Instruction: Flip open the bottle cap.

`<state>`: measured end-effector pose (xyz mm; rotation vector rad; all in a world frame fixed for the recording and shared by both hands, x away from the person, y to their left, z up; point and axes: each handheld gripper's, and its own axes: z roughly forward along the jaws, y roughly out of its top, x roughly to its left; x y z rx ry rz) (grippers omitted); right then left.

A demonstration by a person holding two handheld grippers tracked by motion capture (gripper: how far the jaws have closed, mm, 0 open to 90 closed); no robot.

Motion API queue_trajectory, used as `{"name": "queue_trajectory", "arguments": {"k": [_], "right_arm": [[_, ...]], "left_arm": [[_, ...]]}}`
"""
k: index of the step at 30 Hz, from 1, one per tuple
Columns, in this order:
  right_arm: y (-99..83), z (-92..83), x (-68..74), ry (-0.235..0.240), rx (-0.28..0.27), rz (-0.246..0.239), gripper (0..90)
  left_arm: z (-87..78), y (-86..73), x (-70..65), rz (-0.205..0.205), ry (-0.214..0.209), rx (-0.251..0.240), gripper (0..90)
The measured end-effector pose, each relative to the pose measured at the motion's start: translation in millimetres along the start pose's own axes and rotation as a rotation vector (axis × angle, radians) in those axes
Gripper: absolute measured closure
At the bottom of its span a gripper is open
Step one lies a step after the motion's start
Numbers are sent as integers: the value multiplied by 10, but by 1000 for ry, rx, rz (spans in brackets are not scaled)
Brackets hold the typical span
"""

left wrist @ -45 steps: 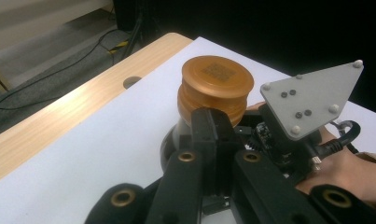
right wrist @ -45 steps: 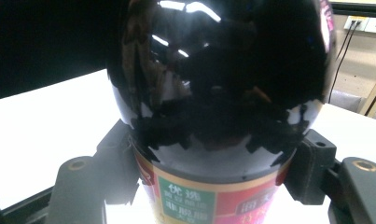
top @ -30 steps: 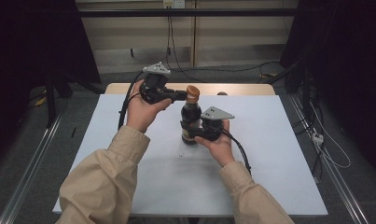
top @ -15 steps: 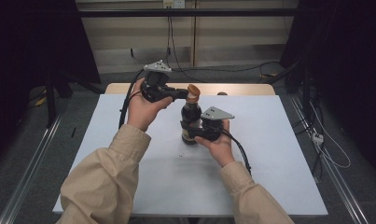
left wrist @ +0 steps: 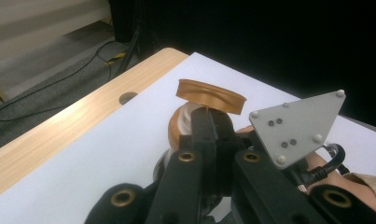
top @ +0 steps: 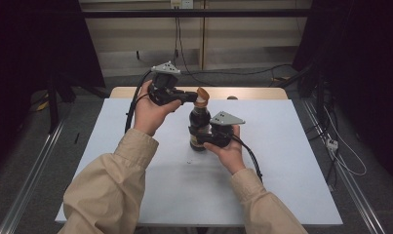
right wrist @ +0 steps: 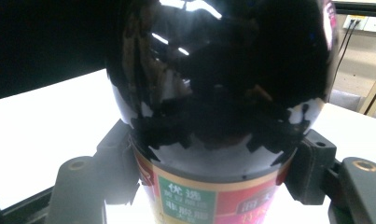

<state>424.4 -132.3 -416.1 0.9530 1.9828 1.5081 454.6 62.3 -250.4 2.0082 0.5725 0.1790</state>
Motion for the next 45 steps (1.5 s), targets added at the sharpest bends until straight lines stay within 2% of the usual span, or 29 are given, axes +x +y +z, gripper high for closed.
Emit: {"name": "queue_trajectory", "arguments": {"k": [3, 15, 45], "right_arm": [[-1, 0, 2, 0, 1, 0, 313], [-3, 3, 4, -1, -1, 0, 313], [-11, 3, 3, 1, -4, 0, 311]], "left_arm": [[1, 24, -8, -1, -8, -15, 900], [16, 53, -5, 10, -6, -10, 900], [35, 64, -13, 6, -4, -13, 900]]}}
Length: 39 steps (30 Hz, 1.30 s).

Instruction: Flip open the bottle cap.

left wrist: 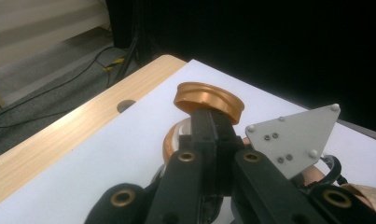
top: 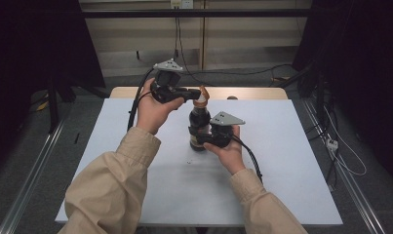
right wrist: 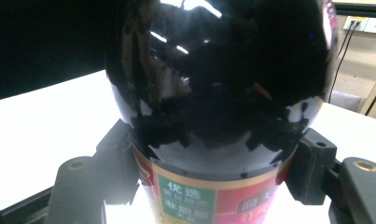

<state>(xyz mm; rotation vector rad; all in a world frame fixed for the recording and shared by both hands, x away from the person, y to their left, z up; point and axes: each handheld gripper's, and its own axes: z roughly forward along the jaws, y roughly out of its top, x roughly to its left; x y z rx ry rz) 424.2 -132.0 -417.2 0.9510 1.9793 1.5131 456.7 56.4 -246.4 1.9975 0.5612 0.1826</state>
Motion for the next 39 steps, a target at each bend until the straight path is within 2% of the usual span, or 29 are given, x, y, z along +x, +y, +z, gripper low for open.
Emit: {"name": "queue_trajectory", "arguments": {"k": [39], "right_arm": [[-11, -7, 4, -3, -4, -2, 311]], "left_arm": [[67, 18, -22, 5, 6, -5, 900]]}}
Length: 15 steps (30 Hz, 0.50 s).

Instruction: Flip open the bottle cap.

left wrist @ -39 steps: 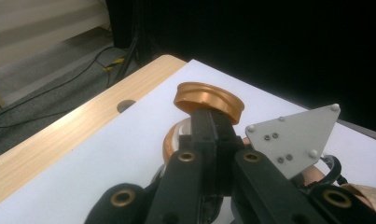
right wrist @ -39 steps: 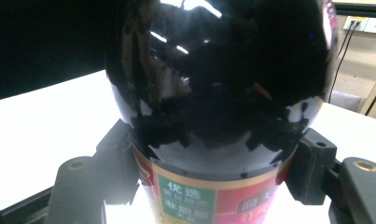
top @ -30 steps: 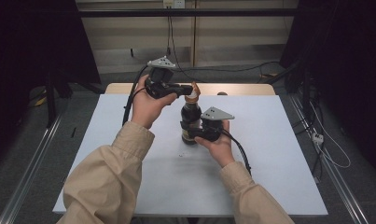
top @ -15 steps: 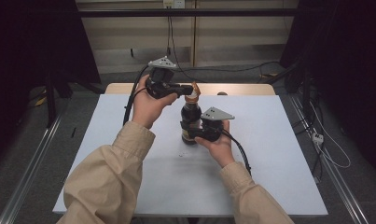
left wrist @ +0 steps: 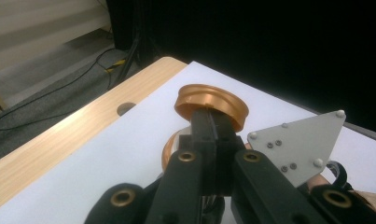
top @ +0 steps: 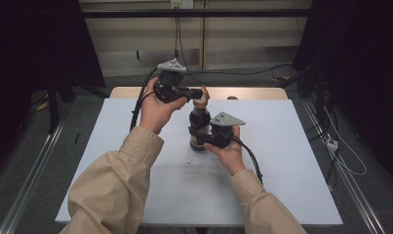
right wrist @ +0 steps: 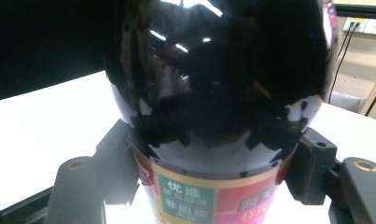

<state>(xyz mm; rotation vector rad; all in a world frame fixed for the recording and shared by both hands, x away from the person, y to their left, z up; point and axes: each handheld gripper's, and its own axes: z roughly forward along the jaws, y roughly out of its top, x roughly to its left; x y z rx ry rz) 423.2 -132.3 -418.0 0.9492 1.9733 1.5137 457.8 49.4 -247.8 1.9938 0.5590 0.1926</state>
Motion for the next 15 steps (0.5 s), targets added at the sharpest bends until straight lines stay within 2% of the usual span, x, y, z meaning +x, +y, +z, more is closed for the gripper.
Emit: {"name": "queue_trajectory", "arguments": {"k": [15], "right_arm": [[-1, 3, 0, 0, -1, 0, 310]], "left_arm": [[44, 21, -12, -5, -4, 0, 900]]}}
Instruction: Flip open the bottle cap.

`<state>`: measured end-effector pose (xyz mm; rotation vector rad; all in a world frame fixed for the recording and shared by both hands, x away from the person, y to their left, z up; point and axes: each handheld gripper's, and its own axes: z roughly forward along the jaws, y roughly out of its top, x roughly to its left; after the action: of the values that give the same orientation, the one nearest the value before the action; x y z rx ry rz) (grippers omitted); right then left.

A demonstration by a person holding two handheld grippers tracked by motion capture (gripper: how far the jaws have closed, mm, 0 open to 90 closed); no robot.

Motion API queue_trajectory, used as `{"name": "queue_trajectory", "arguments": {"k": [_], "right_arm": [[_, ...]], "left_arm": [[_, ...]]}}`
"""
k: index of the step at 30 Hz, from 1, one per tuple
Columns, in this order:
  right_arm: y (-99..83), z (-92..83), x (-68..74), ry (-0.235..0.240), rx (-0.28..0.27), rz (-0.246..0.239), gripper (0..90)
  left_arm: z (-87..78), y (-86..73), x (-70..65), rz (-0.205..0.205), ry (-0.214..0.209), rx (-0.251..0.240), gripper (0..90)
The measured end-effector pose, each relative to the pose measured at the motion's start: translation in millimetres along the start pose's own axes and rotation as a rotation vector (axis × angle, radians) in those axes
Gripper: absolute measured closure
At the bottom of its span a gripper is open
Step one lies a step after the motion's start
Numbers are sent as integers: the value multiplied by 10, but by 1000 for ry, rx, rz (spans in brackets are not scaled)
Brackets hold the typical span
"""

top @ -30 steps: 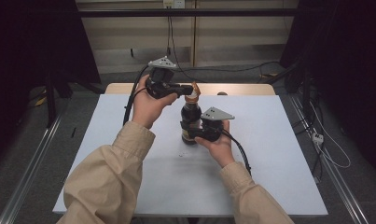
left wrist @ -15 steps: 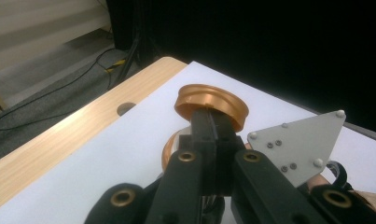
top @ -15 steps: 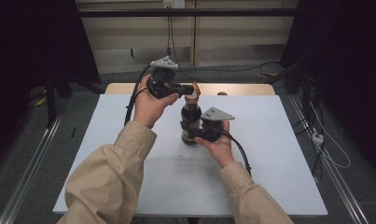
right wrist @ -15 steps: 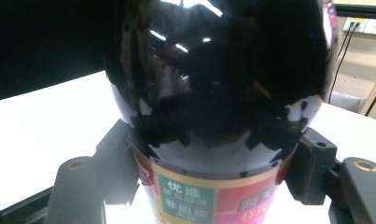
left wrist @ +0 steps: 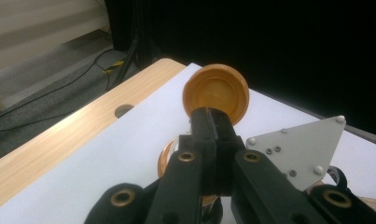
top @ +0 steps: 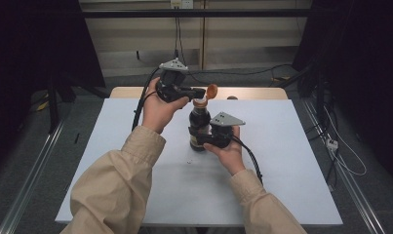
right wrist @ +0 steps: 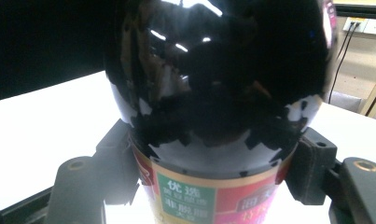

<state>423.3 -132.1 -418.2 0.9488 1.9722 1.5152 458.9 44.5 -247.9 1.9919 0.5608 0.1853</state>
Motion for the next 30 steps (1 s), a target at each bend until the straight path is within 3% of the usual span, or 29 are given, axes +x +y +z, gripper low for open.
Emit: {"name": "queue_trajectory", "arguments": {"k": [12, 23, 27, 30], "right_arm": [[-4, -1, 0, 2, 0, 3, 308], [3, -4, 1, -5, 1, 11, 299], [12, -10, 7, -7, 6, 6, 297], [22, -21, 9, -9, 17, 11, 292]], "left_arm": [[-12, -4, 0, -8, -8, -14, 900], [-142, -28, 50, -17, -28, -43, 900], [-155, -58, 60, -19, -23, -30, 802], [-171, -82, 66, -12, -17, -28, 778]]}}
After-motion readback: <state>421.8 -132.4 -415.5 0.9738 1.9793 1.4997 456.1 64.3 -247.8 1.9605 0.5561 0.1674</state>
